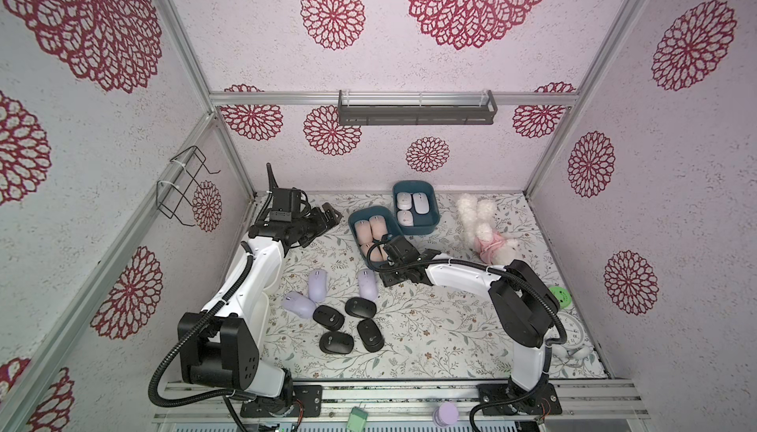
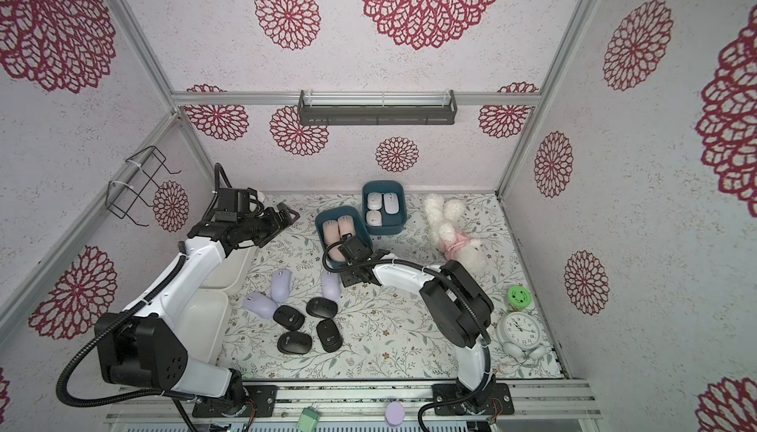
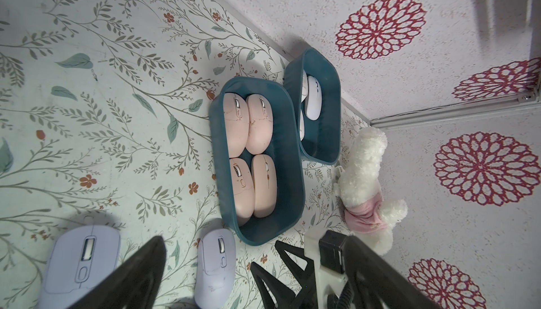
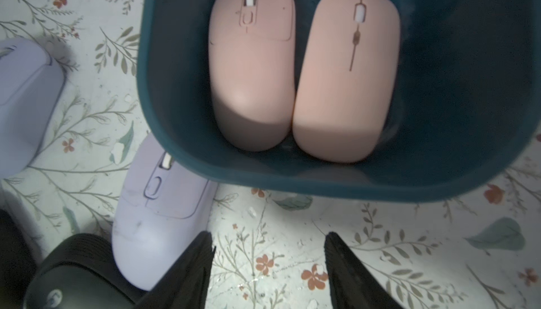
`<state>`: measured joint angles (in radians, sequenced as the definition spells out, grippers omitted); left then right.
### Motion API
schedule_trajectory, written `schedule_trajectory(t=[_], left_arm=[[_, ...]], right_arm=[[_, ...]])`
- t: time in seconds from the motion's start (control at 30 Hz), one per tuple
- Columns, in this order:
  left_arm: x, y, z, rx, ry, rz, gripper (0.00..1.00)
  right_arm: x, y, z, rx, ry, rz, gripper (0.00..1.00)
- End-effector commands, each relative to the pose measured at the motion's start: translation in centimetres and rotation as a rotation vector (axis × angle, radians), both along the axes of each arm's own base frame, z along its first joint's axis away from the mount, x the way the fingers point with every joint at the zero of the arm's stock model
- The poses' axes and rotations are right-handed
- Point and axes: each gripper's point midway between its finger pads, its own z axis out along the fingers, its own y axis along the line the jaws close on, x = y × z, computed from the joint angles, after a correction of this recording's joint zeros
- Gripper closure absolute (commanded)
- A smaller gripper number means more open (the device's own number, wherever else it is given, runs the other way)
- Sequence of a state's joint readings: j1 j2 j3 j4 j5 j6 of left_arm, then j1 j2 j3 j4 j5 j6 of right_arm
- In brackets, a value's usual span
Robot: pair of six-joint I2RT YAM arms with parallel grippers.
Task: Place the mice by color into the storage box
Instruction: Move the storage box to the center of the board.
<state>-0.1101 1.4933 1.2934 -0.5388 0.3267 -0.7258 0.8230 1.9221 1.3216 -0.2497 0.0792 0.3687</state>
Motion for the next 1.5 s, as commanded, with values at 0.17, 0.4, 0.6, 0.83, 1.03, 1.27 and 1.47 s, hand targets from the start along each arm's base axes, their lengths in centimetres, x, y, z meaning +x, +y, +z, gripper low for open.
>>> schedule_trajectory(t=[0.17, 0.4, 0.6, 0.83, 1.03, 1.27, 1.47], left_arm=[[0.7, 0.6, 1.1, 0.016, -0.033, 0.011, 0.03], [0.8, 1.0, 0.9, 0.027, -0.032, 0.021, 0.03], [1.1, 1.4, 0.6, 0.022, -0.026, 0.023, 0.03], [1.3, 1.7, -0.2, 0.033, -0.008, 0.030, 0.03], [1.7, 1.9, -1.3, 0.057, 0.017, 0.028, 0.03], [2.4, 1.5, -3.8, 0.082, 0.089, 0.019, 0.01], [3.4, 0.5, -5.6, 0.112, 0.168, 0.017, 0.05]], right_arm=[[3.0, 4.8, 2.1, 0.126, -0.053, 0.035, 0.37], [4.5, 6.7, 4.7, 0.167, -0.093, 0.068, 0.37], [3.0, 4.9, 7.8, 0.182, -0.131, 0.070, 0.36], [0.0, -1.6, 9.6, 0.128, -0.201, -0.006, 0.35], [-1.4, -8.7, 9.7, 0.109, -0.278, -0.150, 0.27], [-1.9, -15.2, 10.0, 0.154, -0.405, -0.313, 0.15], [-2.2, -16.6, 8.9, 0.121, -0.420, -0.327, 0.18]])
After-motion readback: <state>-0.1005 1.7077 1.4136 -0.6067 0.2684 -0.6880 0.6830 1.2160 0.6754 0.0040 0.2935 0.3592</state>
